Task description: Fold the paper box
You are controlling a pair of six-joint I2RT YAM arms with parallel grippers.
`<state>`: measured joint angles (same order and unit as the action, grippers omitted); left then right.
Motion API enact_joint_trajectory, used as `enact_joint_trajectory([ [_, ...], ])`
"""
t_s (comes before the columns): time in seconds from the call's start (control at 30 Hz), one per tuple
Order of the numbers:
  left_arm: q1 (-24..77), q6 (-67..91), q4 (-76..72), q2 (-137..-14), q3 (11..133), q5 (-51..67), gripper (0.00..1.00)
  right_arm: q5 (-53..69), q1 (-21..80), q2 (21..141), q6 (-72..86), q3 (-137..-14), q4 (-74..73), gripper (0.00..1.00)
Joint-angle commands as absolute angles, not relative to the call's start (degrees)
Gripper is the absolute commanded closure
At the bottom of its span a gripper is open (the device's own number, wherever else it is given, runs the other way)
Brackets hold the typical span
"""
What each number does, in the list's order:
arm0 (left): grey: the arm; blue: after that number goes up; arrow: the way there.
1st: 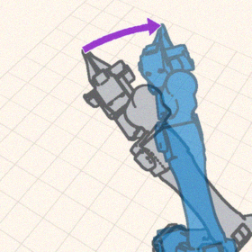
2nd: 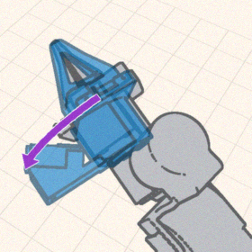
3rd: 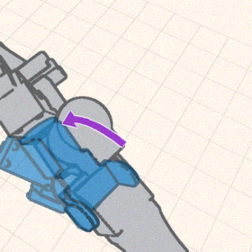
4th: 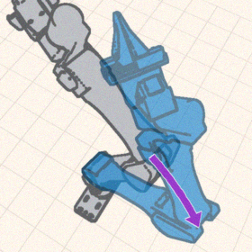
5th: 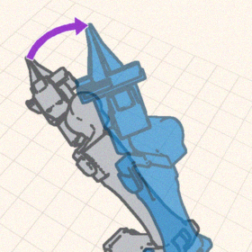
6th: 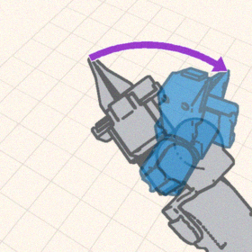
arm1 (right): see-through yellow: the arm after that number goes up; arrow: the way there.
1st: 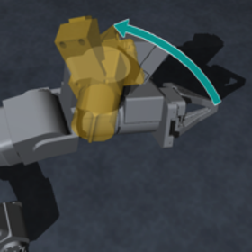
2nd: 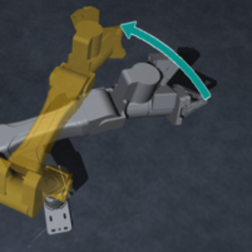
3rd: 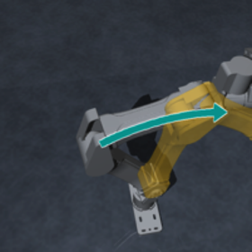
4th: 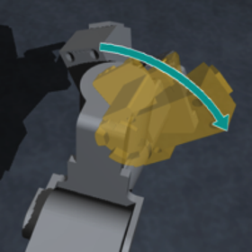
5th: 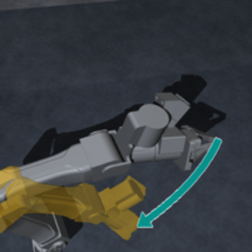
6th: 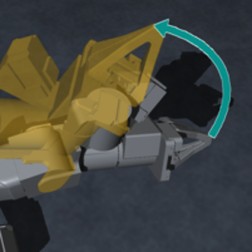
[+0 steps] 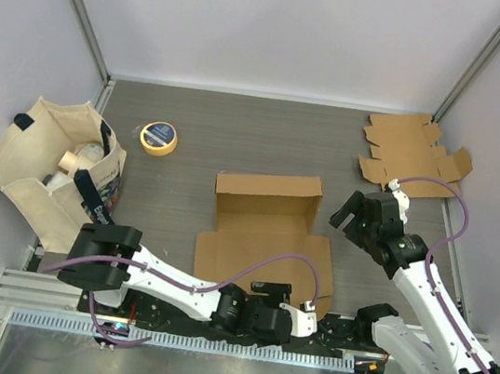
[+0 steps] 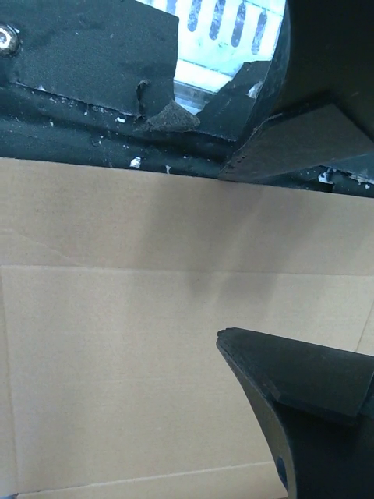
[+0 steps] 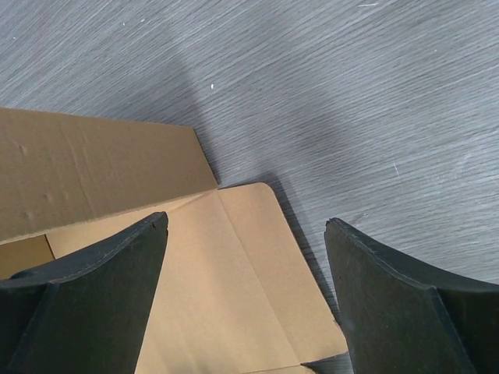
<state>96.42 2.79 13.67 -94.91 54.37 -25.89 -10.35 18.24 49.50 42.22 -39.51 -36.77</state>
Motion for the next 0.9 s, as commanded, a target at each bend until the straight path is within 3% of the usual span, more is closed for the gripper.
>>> enact_joint_trajectory([
  [0.0, 97.29, 4.92, 10.72, -93.43, 55.73, -26.28, 0.19, -10.64, 18.02, 49.04, 42.54, -39.29, -35.86, 0.13],
  [0.2, 98.35, 5.45, 11.51, -94.74, 56.07, -27.68, 0.18, -9.49, 18.02, 48.95, 42.80, -38.41, -35.33, 0.13],
  [0.37, 98.88, 3.52, 12.92, -98.96, 58.18, -33.30, 0.29, -8.88, 17.93, 48.08, 43.33, -38.15, -35.33, 0.13],
  [0.5, 99.23, 1.94, 12.66, -100.63, 58.62, -38.30, 0.46, -9.49, 17.93, 47.02, 43.77, -38.58, -36.03, 0.13],
  [0.67, 99.32, 0.62, 12.92, -102.12, 59.24, -39.55, 0.58, -10.98, 17.93, 46.14, 43.68, -39.90, -36.65, 0.13],
  [0.87, 98.88, 0.26, 12.31, -102.22, 59.33, -38.84, 0.87, -15.02, 17.93, 44.12, 42.98, -42.53, -38.49, 0.14],
])
